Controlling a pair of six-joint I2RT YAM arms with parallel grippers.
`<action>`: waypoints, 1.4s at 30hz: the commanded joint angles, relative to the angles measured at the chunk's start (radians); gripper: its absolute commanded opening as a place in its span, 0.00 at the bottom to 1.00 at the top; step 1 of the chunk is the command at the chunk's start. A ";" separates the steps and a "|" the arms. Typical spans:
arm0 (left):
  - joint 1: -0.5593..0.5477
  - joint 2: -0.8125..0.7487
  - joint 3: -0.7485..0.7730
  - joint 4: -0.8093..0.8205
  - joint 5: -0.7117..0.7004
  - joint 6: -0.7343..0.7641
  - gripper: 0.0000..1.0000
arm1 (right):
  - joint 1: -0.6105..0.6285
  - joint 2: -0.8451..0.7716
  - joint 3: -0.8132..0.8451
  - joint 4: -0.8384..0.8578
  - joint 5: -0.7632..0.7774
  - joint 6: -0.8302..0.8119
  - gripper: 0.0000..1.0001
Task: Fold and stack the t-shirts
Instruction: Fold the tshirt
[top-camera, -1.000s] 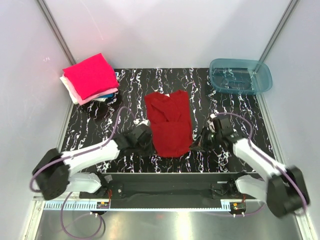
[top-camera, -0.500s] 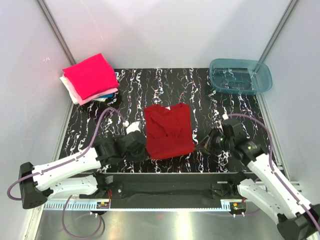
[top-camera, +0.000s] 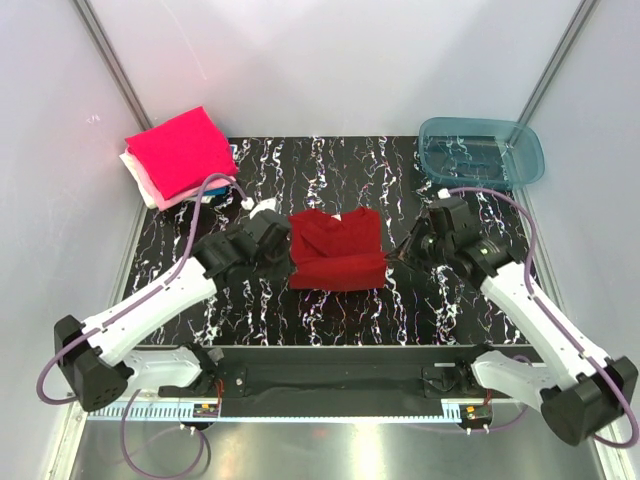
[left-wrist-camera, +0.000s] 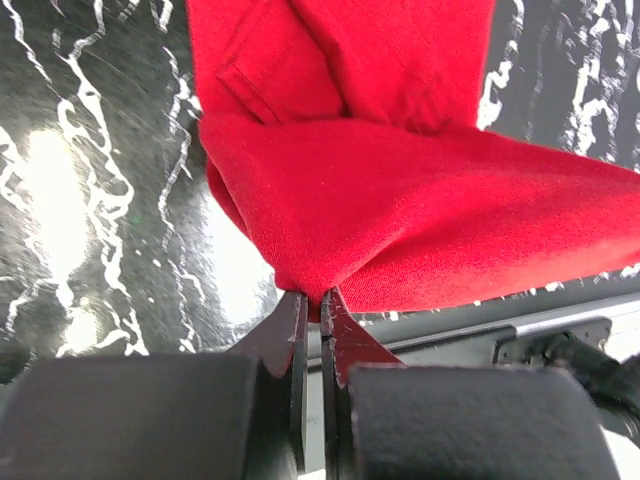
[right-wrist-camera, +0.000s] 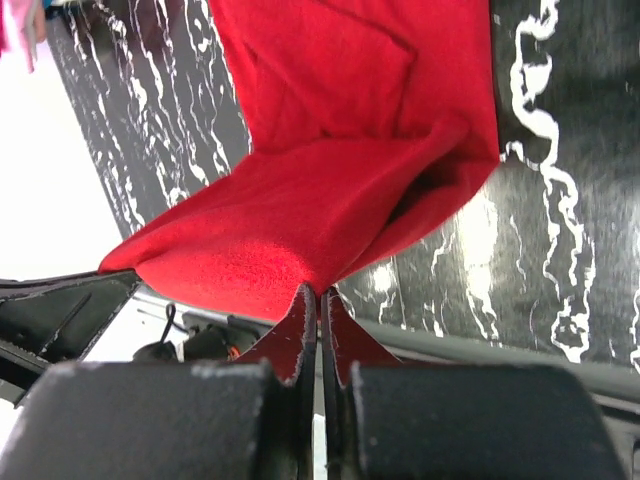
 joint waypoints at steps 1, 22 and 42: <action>0.069 0.025 0.057 0.021 0.052 0.085 0.00 | 0.001 0.057 0.095 0.042 0.078 -0.044 0.00; 0.405 0.541 0.419 0.074 0.308 0.353 0.00 | -0.211 0.609 0.459 0.171 -0.009 -0.179 0.00; 0.535 0.922 0.758 0.092 0.405 0.447 0.98 | -0.250 0.927 0.638 0.174 -0.031 -0.258 0.74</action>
